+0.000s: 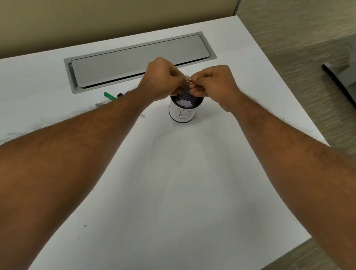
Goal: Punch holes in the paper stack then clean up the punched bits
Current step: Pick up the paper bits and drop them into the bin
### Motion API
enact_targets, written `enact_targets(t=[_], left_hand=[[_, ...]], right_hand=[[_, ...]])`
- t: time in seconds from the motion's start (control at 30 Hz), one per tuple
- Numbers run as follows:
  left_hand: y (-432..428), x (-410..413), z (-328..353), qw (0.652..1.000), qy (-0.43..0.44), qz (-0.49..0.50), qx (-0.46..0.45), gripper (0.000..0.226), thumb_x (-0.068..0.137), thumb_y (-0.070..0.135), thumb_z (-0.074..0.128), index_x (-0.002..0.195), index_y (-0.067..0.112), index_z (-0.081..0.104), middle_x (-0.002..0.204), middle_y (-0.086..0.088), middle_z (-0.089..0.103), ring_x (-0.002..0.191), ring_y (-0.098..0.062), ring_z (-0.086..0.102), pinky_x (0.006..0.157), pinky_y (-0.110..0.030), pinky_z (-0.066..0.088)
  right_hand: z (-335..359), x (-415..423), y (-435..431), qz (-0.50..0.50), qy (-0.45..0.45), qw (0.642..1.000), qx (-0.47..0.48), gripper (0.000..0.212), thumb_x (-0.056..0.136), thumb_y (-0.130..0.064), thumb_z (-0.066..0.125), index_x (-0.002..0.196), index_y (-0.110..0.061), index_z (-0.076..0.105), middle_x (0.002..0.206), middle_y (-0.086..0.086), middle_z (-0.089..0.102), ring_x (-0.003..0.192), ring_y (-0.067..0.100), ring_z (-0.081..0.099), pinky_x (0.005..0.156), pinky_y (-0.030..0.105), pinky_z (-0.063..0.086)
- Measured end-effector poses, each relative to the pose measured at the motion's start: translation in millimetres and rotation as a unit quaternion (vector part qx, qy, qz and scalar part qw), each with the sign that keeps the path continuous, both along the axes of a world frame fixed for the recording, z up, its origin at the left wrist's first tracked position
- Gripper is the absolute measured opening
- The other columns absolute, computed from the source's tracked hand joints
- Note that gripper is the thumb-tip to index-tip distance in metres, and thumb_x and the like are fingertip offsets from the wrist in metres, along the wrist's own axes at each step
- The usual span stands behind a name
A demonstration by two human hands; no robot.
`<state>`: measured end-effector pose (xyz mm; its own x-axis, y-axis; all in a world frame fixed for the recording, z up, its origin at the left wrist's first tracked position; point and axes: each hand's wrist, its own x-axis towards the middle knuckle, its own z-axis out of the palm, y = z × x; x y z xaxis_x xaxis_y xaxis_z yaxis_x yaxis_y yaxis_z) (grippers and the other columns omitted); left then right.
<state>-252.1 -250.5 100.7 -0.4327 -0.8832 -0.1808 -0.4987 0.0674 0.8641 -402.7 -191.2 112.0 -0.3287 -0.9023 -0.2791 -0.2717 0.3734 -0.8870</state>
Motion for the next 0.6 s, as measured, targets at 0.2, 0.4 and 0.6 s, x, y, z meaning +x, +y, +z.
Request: enact_targets(t=[0.2, 0.4, 0.6], left_hand=[[-4, 4, 4, 0.982, 0.099, 0.060, 0.151, 0.049, 0.100, 0.042, 0.048, 0.094, 0.000, 0.072, 0.087, -0.016, 0.076, 0.078, -0.026, 0.075, 0.070, -0.034, 0.062], [-1, 11, 8, 0.967, 0.149, 0.033, 0.202, 0.053, 0.099, 0.054, 0.040, 0.105, 0.012, 0.072, 0.102, -0.010, 0.076, 0.099, -0.025, 0.071, 0.082, -0.040, 0.060], [1, 13, 14, 0.958, 0.146, -0.004, 0.246, 0.074, 0.089, 0.075, 0.035, 0.121, 0.016, 0.065, 0.115, -0.017, 0.070, 0.106, -0.033, 0.067, 0.085, -0.046, 0.059]], right_hand=[[9, 2, 5, -0.025, -0.115, 0.993, 0.030, 0.018, 0.092, -0.002, 0.055, 0.105, 0.004, 0.065, 0.091, 0.019, 0.071, 0.075, 0.026, 0.072, 0.063, 0.025, 0.060], [7, 9, 6, 0.032, 0.067, 0.997, 0.003, 0.022, 0.087, 0.003, 0.055, 0.095, -0.006, 0.073, 0.096, 0.018, 0.073, 0.092, 0.032, 0.071, 0.086, 0.041, 0.059], [9, 11, 8, 0.030, 0.177, 0.984, -0.025, 0.019, 0.086, -0.007, 0.062, 0.102, -0.006, 0.074, 0.101, 0.010, 0.073, 0.088, 0.018, 0.064, 0.094, 0.041, 0.053]])
